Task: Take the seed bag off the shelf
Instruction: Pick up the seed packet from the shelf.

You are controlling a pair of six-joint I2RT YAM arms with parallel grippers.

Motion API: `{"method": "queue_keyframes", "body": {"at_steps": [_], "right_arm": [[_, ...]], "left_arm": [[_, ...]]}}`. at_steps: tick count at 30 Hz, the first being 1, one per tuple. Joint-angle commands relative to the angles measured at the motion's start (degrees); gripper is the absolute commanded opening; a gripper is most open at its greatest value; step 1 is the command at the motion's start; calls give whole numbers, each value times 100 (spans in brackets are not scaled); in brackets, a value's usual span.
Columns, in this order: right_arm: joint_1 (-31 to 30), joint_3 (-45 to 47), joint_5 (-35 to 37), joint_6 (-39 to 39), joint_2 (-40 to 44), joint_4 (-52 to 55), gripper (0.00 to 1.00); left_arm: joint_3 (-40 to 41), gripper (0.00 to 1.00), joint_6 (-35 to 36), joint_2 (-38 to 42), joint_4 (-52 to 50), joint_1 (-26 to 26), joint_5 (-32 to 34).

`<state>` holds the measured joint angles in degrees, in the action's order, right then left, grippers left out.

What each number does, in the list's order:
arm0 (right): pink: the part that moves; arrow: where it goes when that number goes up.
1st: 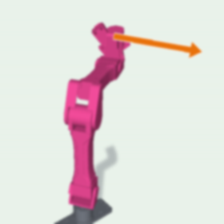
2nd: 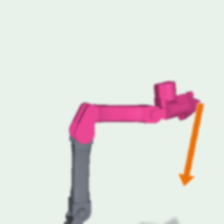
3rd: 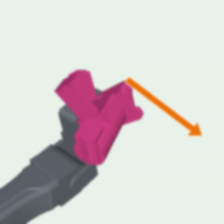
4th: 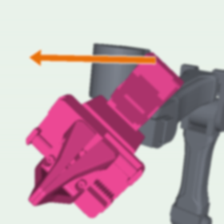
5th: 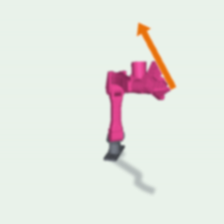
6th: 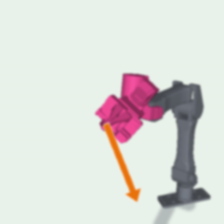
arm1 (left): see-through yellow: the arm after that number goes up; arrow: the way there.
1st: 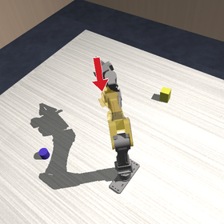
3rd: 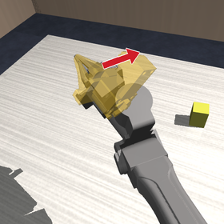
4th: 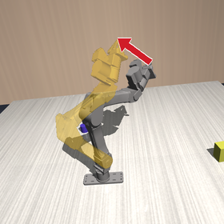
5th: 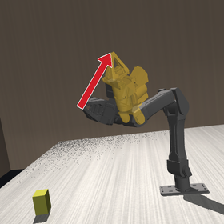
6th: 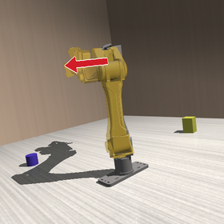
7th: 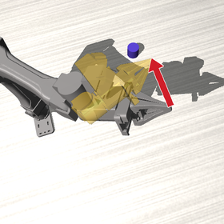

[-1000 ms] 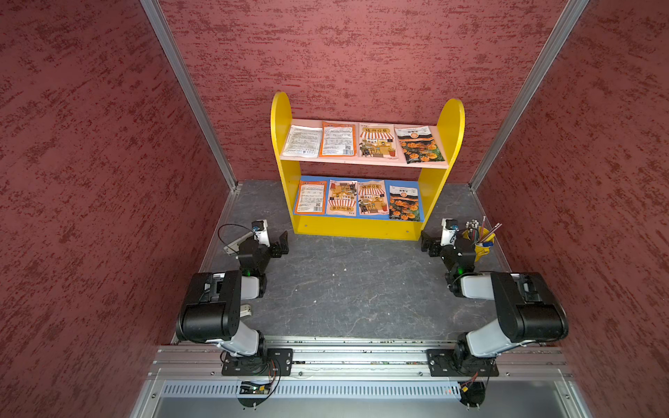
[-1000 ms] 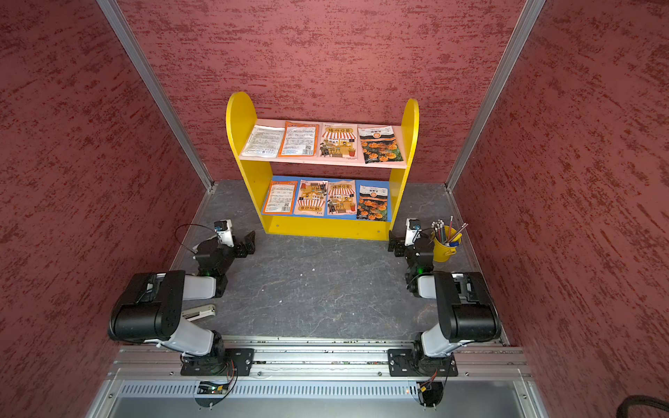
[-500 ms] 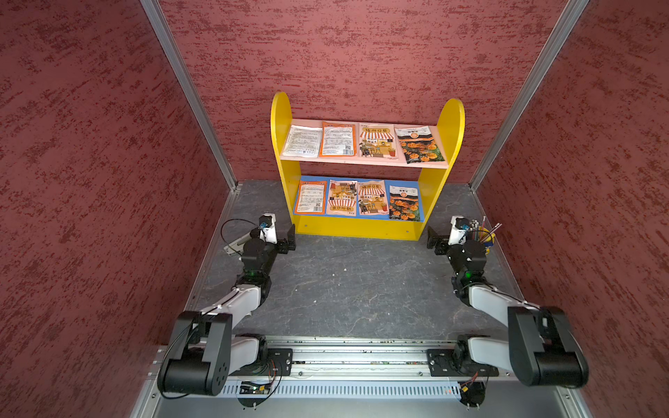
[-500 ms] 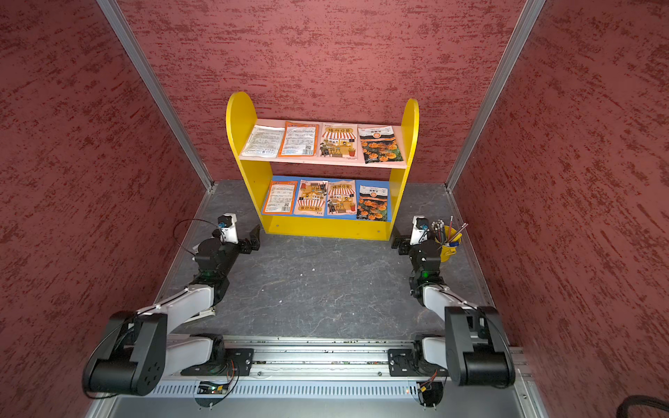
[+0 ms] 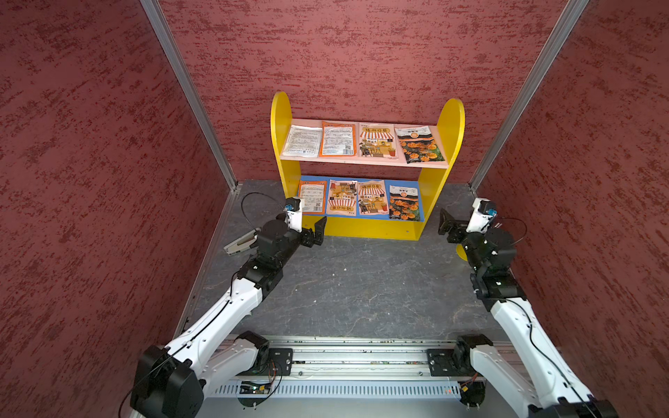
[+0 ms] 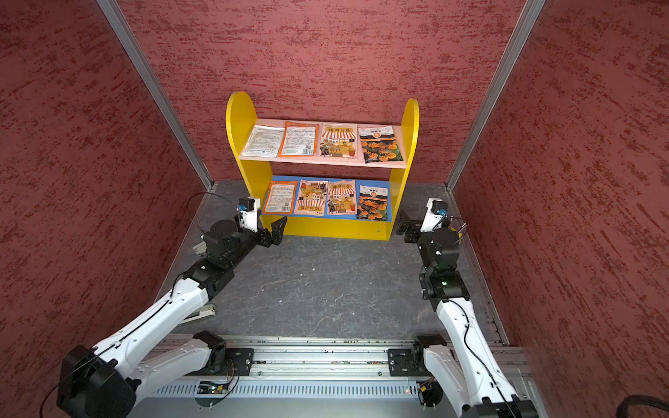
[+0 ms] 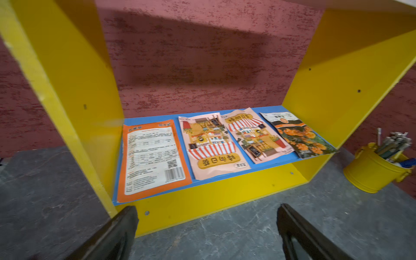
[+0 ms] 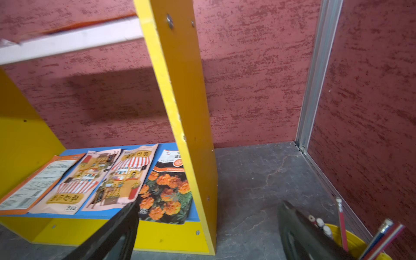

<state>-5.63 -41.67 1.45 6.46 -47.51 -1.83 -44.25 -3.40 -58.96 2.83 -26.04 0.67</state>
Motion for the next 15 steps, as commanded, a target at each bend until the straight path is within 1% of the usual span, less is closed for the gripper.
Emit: {"method": "queue_keyframes", "body": {"at_steps": [1, 3, 6, 8, 13, 15], "right_arm": [[-338, -731, 260, -58, 49, 1222, 97], [-549, -1149, 289, -118, 27, 1470, 97], [-885, -1825, 340, -233, -143, 1899, 95], [-1136, -2288, 450, -317, -327, 2209, 97], [-1725, -3561, 832, -454, -1050, 2937, 99], [-1868, -4115, 929, -460, -1401, 3219, 98]], "left_arm": [[-505, 100, -469, -82, -1213, -319, -182], [-743, 100, -654, -150, -1436, -469, -372], [-886, 100, -940, -188, -1432, -671, -634], [-934, 100, -1066, -233, -1392, -771, -735], [-1020, 100, -1213, -449, -1402, -902, -894], [-992, 100, -1233, -499, -1356, -929, -1000]]}}
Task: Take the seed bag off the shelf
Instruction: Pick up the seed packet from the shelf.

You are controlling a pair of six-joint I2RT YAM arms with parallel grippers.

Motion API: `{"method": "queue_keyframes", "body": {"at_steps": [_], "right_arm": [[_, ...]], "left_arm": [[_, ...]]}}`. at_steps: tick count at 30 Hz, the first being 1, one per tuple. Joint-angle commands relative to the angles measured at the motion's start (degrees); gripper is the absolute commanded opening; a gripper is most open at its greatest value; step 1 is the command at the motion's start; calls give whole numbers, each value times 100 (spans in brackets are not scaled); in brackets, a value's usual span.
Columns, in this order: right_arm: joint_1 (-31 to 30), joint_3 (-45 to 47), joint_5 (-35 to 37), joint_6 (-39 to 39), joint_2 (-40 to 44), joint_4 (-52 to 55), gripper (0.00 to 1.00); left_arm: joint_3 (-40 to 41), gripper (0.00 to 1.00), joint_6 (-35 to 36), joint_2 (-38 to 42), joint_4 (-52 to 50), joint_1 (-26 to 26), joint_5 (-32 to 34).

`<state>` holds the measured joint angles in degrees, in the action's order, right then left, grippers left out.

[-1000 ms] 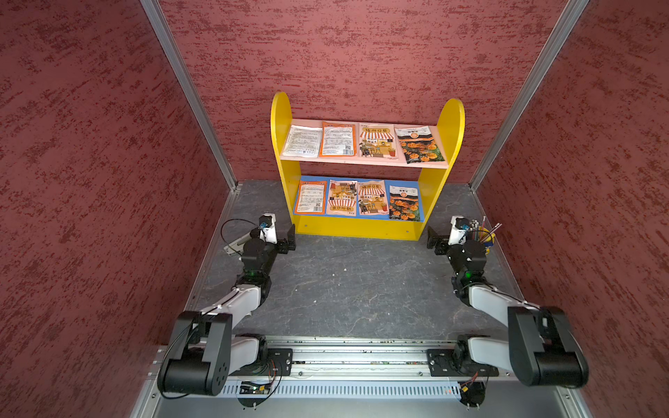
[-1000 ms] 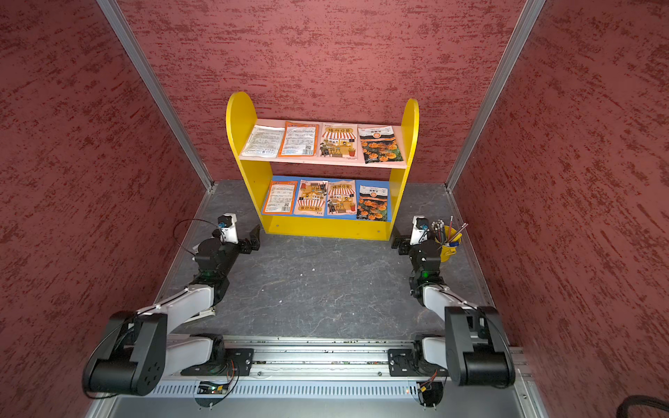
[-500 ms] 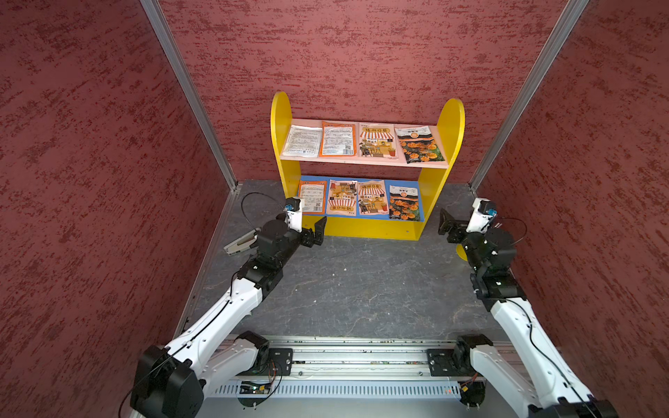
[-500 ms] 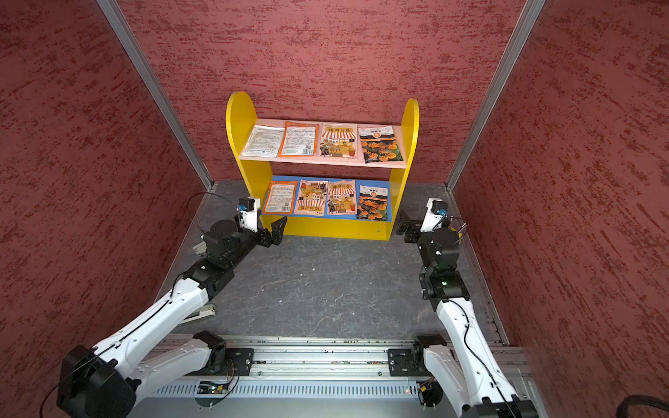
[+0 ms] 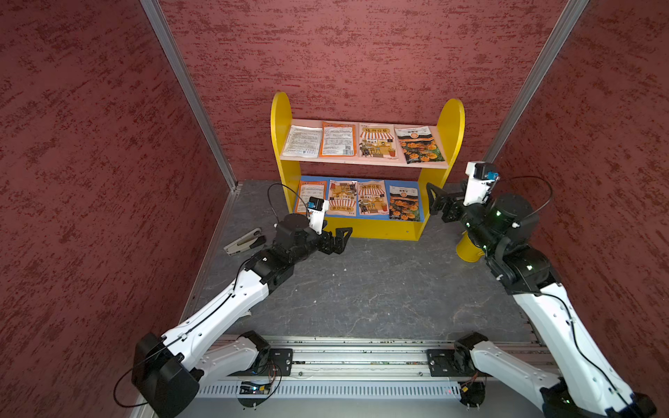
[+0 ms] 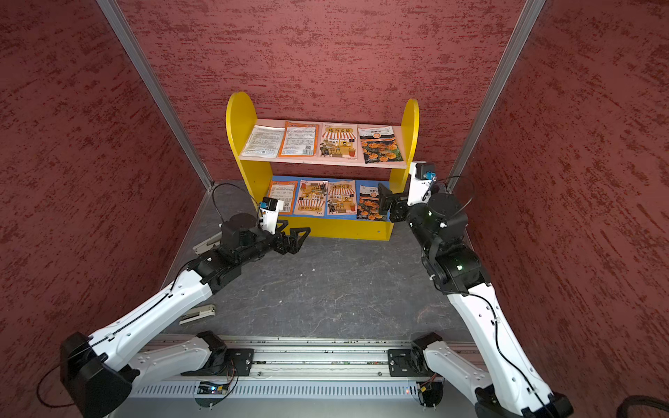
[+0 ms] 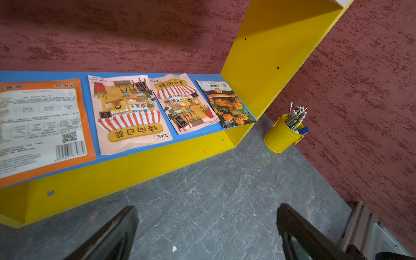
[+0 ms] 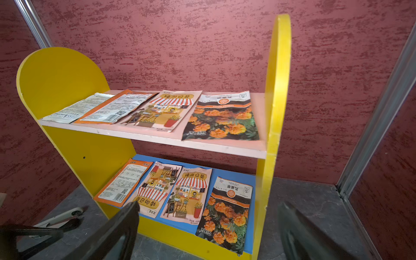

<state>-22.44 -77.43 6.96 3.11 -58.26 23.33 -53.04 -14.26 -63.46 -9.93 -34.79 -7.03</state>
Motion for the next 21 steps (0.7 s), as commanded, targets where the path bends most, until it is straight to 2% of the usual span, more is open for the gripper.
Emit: {"method": "queue_keyframes", "body": {"at_steps": [1, 7, 17, 21], "right_arm": [[-252, -832, 400, -146, -508, 829, 98], [-360, -2402, 329, -221, -1632, 1425, 98], [-356, -5219, 102, -233, -3768, 2546, 88], [-356, -6491, 269, -212, -4612, 3129, 83]], "left_arm": [[-94, 100, -162, -57, -57, -71, -290], [-20, 100, -259, -28, -1, -113, -457], [241, 100, -457, 95, 111, -122, -405], [249, 100, -461, 121, 95, -119, -396]]}}
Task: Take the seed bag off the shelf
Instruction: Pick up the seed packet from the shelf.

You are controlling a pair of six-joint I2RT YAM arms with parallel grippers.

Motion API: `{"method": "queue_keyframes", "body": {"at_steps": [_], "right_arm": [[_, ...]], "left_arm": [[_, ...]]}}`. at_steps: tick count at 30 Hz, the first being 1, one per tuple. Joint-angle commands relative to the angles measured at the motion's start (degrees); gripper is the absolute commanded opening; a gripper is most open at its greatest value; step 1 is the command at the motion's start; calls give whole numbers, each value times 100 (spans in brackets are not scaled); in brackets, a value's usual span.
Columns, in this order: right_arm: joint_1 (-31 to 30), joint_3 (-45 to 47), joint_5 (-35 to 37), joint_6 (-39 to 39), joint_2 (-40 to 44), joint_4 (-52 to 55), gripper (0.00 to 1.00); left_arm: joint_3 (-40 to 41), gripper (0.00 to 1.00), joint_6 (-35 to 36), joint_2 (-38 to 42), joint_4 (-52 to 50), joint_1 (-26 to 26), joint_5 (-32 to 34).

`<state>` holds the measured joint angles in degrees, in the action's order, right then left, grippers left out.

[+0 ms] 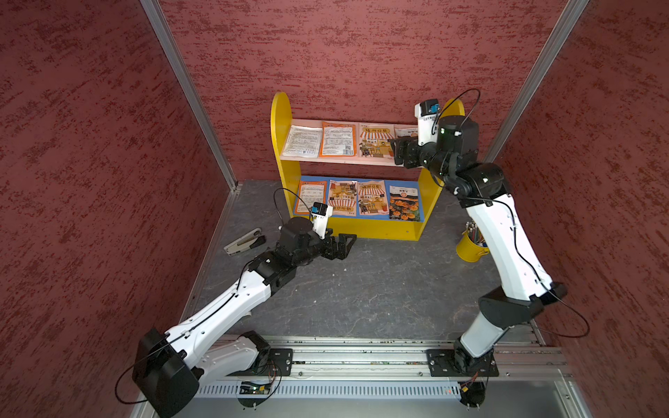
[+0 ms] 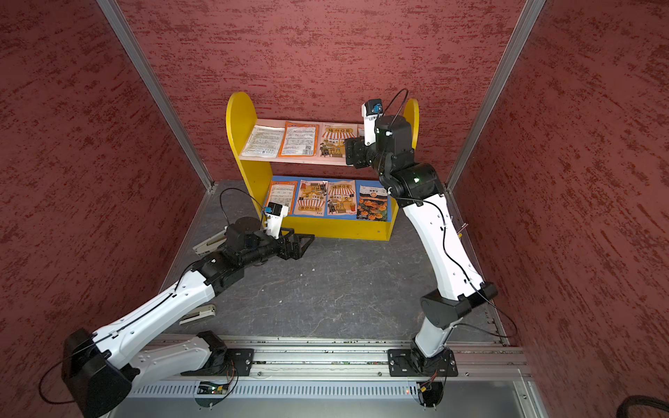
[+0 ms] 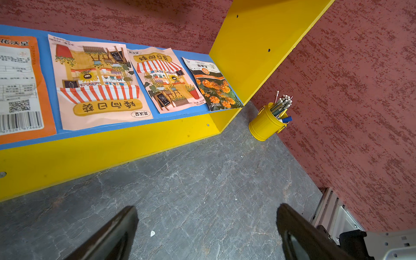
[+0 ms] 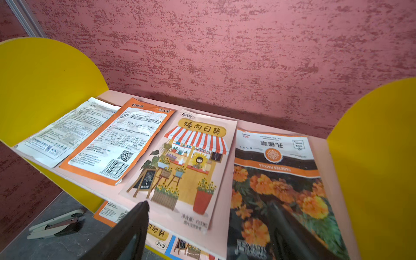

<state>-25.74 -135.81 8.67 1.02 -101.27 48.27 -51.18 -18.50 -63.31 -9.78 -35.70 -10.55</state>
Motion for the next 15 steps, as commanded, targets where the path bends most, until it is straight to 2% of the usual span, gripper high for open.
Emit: {"method": "queue_keyframes", "body": {"at_steps": [1, 5, 15], "right_arm": [[-28, -907, 158, 9, -475, 750, 82], [50, -1536, 425, 194, -987, 982, 80], [218, -1546, 1101, 460, -1307, 1088, 78]], "left_arm": [[71, 100, -44, 111, 90, -26, -47], [89, 100, -57, 121, 95, -25, -10], [310, 100, -146, 217, 132, -22, -1]]}}
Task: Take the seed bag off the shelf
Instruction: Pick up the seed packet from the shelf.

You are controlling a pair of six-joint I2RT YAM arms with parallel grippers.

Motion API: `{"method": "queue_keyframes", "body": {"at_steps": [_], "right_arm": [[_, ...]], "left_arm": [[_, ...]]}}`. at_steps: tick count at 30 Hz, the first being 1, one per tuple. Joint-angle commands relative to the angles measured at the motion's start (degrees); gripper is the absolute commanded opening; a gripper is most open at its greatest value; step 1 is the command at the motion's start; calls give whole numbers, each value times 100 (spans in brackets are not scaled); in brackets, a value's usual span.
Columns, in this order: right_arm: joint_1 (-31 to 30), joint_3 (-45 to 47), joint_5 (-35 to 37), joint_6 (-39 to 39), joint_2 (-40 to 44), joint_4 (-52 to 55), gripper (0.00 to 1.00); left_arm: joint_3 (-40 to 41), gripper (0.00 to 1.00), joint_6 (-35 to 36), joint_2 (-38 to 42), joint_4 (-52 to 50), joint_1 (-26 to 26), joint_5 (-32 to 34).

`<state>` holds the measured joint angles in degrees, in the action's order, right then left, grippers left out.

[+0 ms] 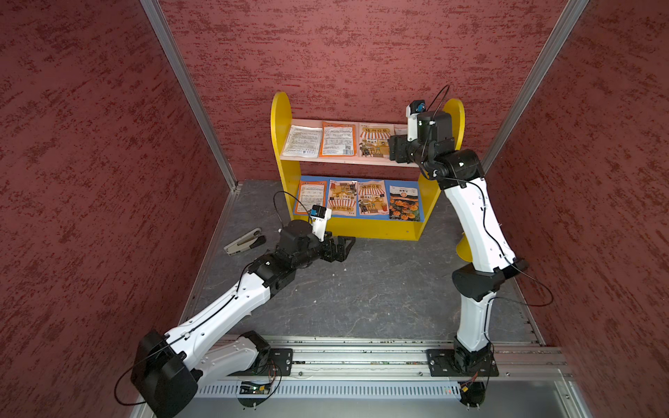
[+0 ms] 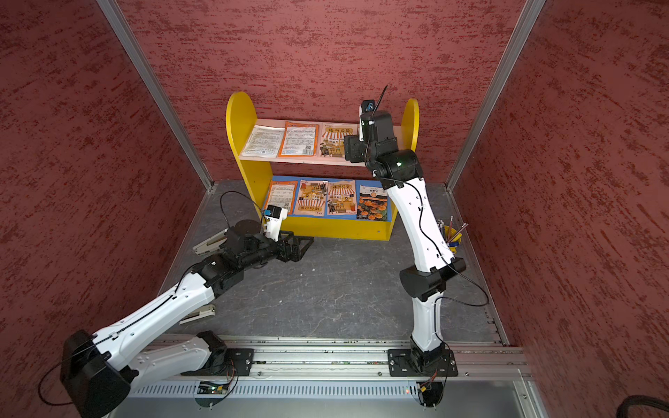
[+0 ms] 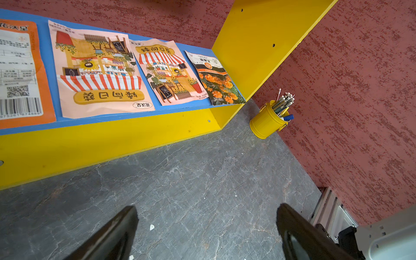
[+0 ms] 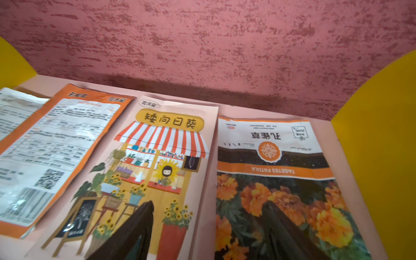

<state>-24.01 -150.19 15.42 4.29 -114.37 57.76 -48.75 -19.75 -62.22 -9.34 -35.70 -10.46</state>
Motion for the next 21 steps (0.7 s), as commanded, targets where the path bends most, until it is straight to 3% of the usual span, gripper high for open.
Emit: {"method": "queue_keyframes", "body": {"at_steps": [1, 9, 21], "right_arm": [[46, -98, 492, 145, 9, 157, 78], [74, -48, 979, 296, 89, 420, 77], [275, 457, 806, 450, 397, 453, 75]], "left_arm": [[68, 100, -20, 116, 72, -30, -9], [217, 100, -77, 146, 159, -25, -12], [345, 100, -110, 192, 177, -25, -35]]}}
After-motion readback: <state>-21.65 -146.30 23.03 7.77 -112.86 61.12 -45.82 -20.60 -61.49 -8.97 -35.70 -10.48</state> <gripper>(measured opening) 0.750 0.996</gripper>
